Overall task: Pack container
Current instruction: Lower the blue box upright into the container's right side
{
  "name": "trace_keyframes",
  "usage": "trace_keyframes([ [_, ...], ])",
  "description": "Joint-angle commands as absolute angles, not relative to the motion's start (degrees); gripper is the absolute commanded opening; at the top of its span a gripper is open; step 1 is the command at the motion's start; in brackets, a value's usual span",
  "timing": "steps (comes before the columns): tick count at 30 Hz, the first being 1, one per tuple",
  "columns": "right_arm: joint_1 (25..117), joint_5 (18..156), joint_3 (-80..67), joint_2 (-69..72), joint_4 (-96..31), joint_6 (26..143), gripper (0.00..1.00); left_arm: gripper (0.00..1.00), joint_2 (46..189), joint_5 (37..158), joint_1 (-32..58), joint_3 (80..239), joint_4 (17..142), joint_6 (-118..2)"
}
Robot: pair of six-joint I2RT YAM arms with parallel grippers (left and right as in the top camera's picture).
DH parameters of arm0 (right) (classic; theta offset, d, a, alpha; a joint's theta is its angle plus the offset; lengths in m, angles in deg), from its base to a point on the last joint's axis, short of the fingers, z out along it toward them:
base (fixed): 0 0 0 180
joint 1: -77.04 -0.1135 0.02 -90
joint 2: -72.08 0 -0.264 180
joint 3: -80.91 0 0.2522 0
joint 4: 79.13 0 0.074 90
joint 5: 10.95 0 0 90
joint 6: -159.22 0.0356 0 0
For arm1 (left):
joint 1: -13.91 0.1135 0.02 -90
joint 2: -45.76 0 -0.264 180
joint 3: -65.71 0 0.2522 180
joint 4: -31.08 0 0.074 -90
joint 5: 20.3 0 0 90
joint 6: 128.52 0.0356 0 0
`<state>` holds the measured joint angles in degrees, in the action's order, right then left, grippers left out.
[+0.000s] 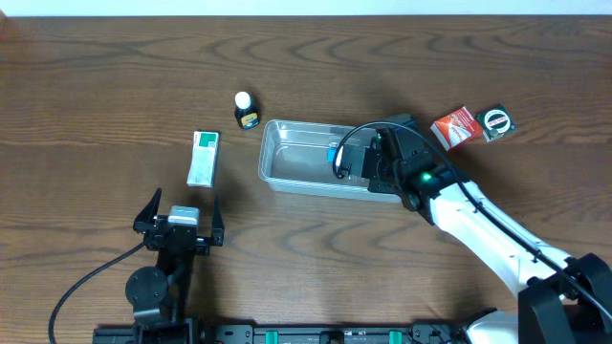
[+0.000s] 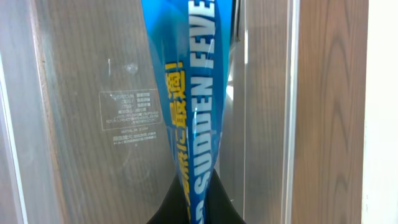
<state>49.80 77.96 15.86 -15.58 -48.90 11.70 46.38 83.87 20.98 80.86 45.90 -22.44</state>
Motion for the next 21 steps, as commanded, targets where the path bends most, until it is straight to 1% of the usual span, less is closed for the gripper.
trace_keyframes([
  [1,49.21,78.49,14.51,-15.58,-49.40,12.36,0.02,0.98,46.10,84.18,21.22,79.70,47.61,-23.21],
  [5,49.21,78.49,14.51,-15.58,-49.57,12.36,0.04,0.98,46.10,84.18,21.22,79.70,47.61,-23.21],
  [9,49.23,78.49,14.51,-15.58,-49.84,12.16,0.10,0.98,46.10,84.18,21.22,79.70,47.61,-23.21],
  [18,49.23,78.49,14.51,-15.58,-51.04,11.70,0.11,0.98,46.10,84.18,21.22,79.70,47.61,-23.21],
  [21,49.23,78.47,14.51,-15.58,-51.19,11.70,0.15,0.98,46.10,84.18,21.22,79.70,47.61,-23.21],
])
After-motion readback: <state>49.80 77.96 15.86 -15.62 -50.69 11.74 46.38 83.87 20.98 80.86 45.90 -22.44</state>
